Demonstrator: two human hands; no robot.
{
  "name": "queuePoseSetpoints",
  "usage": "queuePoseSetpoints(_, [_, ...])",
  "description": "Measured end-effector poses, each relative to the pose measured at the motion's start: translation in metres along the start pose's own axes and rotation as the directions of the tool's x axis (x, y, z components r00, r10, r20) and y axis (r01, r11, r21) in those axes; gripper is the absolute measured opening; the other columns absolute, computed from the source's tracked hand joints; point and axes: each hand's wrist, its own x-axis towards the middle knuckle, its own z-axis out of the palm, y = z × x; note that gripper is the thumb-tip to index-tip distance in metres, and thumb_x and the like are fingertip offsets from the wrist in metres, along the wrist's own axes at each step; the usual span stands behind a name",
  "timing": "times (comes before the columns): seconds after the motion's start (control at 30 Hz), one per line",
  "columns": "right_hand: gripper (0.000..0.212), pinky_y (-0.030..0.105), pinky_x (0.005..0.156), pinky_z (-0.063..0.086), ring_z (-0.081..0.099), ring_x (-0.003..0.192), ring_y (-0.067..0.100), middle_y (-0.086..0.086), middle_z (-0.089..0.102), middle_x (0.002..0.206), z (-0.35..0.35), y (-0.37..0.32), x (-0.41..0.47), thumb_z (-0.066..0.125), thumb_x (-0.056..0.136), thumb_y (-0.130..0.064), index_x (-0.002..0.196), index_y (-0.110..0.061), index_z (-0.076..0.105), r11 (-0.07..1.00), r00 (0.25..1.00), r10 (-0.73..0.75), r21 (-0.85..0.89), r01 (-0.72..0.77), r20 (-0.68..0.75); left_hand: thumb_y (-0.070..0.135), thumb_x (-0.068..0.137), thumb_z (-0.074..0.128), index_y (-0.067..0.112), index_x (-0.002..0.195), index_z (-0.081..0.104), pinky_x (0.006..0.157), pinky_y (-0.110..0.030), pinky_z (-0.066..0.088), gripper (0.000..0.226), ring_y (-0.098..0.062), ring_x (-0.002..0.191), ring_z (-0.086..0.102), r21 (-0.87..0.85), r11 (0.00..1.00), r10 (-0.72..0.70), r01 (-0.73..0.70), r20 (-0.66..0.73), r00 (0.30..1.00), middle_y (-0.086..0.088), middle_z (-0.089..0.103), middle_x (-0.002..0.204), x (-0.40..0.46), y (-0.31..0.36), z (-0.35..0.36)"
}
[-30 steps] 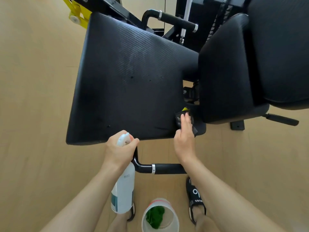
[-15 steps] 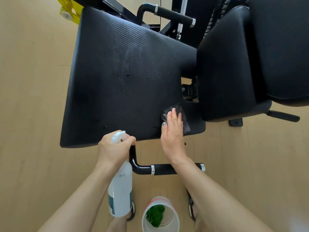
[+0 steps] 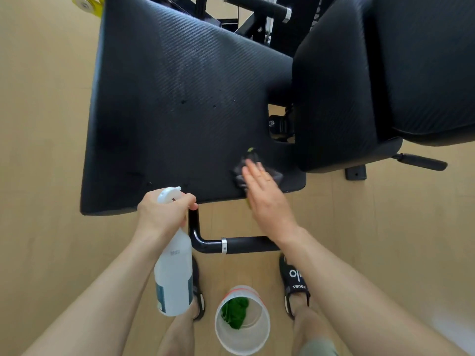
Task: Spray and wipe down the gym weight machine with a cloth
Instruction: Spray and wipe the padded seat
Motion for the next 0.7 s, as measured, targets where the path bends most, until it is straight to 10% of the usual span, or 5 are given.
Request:
queuePoseSetpoints(0.23, [0.051, 0.006, 0.112, 0.004, 0.002, 0.140, -0.018, -0.012, 0.019, 0.161, -0.018, 0.030, -0.012, 0.030, 0.109, -0.027, 0.158, -0.019, 0.019, 0.783, 0.830, 0.558, 0.339, -0.521, -0.012, 0.023, 0.083, 0.071, 0.016, 0.064, 0.078, 0.061, -0.031, 0.042, 0.022, -0.018, 0.065, 0.057, -0.002, 1.000, 0.027, -0.027, 0.006, 1.000, -0.002, 0.060, 0.049, 0.002, -0.004, -0.001])
queuePoseSetpoints(0.37, [0.046, 0.031, 0.117, 0.030, 0.032, 0.142, 0.017, 0.002, 0.029, 0.156, -0.011, 0.014, 0.012, 0.027, 0.108, -0.029, 0.153, -0.020, 0.030, 0.580, 0.626, 0.777, 0.465, -0.669, -0.069, 0.021, 0.084, 0.072, 0.011, 0.070, 0.077, 0.058, -0.029, 0.041, 0.018, -0.017, 0.059, 0.055, -0.015, 0.999, 0.050, -0.050, 0.010, 0.999, -0.004, 0.059, 0.050, 0.000, -0.005, -0.002])
queuePoseSetpoints(0.43, [0.049, 0.039, 0.124, 0.018, 0.019, 0.151, 0.022, 0.005, 0.022, 0.163, -0.008, -0.005, 0.021, 0.027, 0.109, -0.026, 0.156, -0.014, 0.025, 0.556, 0.592, 0.803, 0.449, -0.700, -0.071, 0.020, 0.086, 0.072, 0.009, 0.075, 0.075, 0.056, -0.027, 0.042, 0.016, -0.017, 0.055, 0.053, -0.018, 0.997, 0.080, -0.080, 0.002, 0.997, -0.007, 0.060, 0.053, -0.003, -0.006, -0.005])
queuePoseSetpoints(0.53, [0.051, 0.031, 0.124, -0.001, -0.002, 0.154, 0.014, 0.000, 0.007, 0.167, 0.004, -0.062, 0.020, 0.026, 0.109, -0.023, 0.158, -0.010, 0.016, 0.667, 0.735, 0.678, 0.446, -0.597, -0.031, 0.020, 0.089, 0.071, 0.011, 0.077, 0.073, 0.058, -0.026, 0.043, 0.015, -0.016, 0.052, 0.054, -0.070, 0.993, 0.091, -0.094, -0.046, 0.995, -0.007, 0.060, 0.059, -0.005, -0.011, -0.018])
queuePoseSetpoints(0.7, [0.054, 0.039, 0.125, 0.006, 0.007, 0.154, 0.024, 0.009, 0.019, 0.165, 0.038, -0.155, 0.036, 0.025, 0.106, -0.027, 0.154, -0.003, 0.030, 0.915, 0.976, 0.218, 0.348, -0.204, -0.001, 0.019, 0.082, 0.072, 0.011, 0.071, 0.072, 0.065, -0.033, 0.045, 0.013, -0.020, 0.049, 0.050, -0.229, 0.974, -0.043, 0.000, -0.186, 0.982, 0.000, 0.056, 0.050, 0.005, -0.023, -0.063])
